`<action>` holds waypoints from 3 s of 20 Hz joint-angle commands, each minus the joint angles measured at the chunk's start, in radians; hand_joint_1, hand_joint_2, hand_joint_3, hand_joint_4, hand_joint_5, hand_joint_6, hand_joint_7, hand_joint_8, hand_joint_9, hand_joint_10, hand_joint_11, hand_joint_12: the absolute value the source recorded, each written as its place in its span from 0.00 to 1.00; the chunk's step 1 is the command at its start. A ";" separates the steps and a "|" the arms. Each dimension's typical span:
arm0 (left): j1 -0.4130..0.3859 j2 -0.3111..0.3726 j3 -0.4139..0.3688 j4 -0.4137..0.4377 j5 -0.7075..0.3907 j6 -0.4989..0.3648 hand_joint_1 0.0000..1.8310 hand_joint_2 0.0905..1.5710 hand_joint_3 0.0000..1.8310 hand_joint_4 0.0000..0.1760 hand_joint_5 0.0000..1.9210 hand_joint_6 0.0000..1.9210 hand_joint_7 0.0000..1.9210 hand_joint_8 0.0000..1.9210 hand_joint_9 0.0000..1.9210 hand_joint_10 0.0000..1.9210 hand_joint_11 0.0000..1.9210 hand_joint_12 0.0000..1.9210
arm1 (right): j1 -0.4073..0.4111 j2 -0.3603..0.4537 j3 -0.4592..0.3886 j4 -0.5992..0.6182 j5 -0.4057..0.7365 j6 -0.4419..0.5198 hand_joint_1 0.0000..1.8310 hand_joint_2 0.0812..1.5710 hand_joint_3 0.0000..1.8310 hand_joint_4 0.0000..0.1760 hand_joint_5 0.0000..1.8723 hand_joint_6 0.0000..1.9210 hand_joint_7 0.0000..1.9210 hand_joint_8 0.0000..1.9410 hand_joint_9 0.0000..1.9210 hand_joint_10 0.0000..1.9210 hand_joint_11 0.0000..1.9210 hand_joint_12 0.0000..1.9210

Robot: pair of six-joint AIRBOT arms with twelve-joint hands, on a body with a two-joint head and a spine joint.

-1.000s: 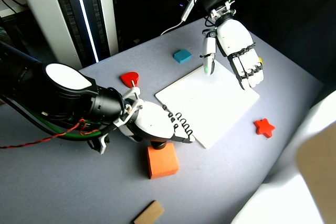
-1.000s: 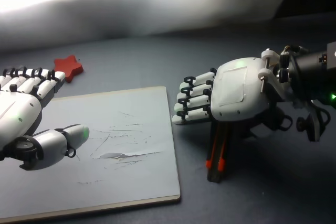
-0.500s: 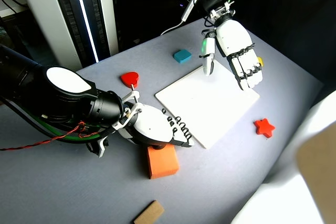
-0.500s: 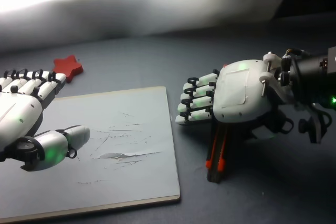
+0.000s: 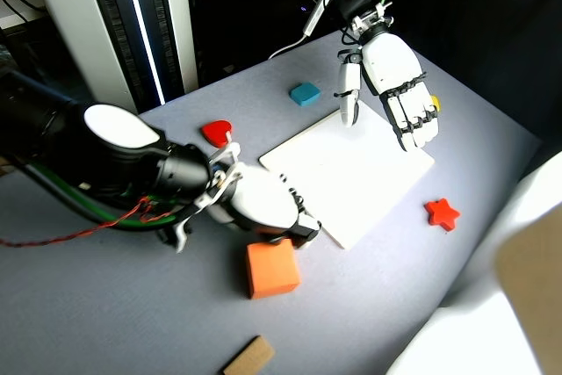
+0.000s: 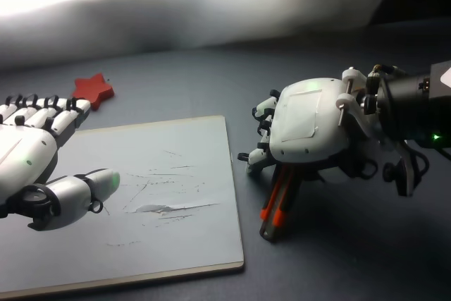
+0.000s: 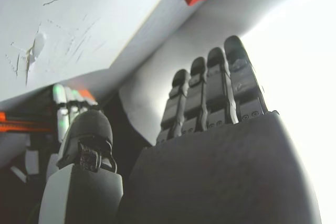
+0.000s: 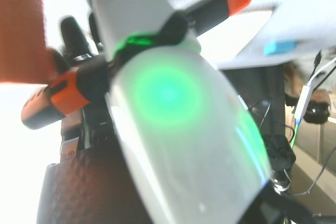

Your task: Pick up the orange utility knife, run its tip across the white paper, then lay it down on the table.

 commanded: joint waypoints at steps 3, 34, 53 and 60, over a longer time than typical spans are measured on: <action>-0.008 0.000 0.002 0.049 -0.096 -0.002 0.00 0.82 0.00 0.12 0.01 0.00 0.03 0.00 0.05 0.00 0.00 0.22 | 0.001 0.014 -0.001 -0.017 -0.023 -0.009 0.85 0.76 0.00 0.76 0.78 1.00 0.84 1.00 0.88 1.00 0.92 1.00; -0.029 -0.009 0.155 0.040 -0.031 -0.019 0.00 0.83 0.00 0.00 0.00 0.00 0.02 0.00 0.05 0.00 0.00 0.22 | -0.040 -0.176 0.038 1.435 0.414 -1.912 0.82 0.76 0.03 1.00 0.70 1.00 0.78 1.00 0.84 1.00 0.88 1.00; -0.013 -0.014 0.259 -0.013 0.000 0.000 0.00 0.83 0.00 0.00 0.00 0.00 0.02 0.00 0.04 0.00 0.00 0.21 | -0.066 -0.467 0.264 1.358 0.648 -2.029 0.83 0.75 0.04 1.00 0.70 1.00 0.78 1.00 0.84 1.00 0.88 1.00; 0.003 -0.014 0.320 -0.023 0.005 0.000 0.00 0.83 0.00 0.00 0.01 0.00 0.01 0.00 0.04 0.00 0.00 0.23 | -0.102 -0.493 0.333 1.274 0.701 -2.006 0.84 0.74 0.04 1.00 0.73 1.00 0.79 1.00 0.84 1.00 0.88 1.00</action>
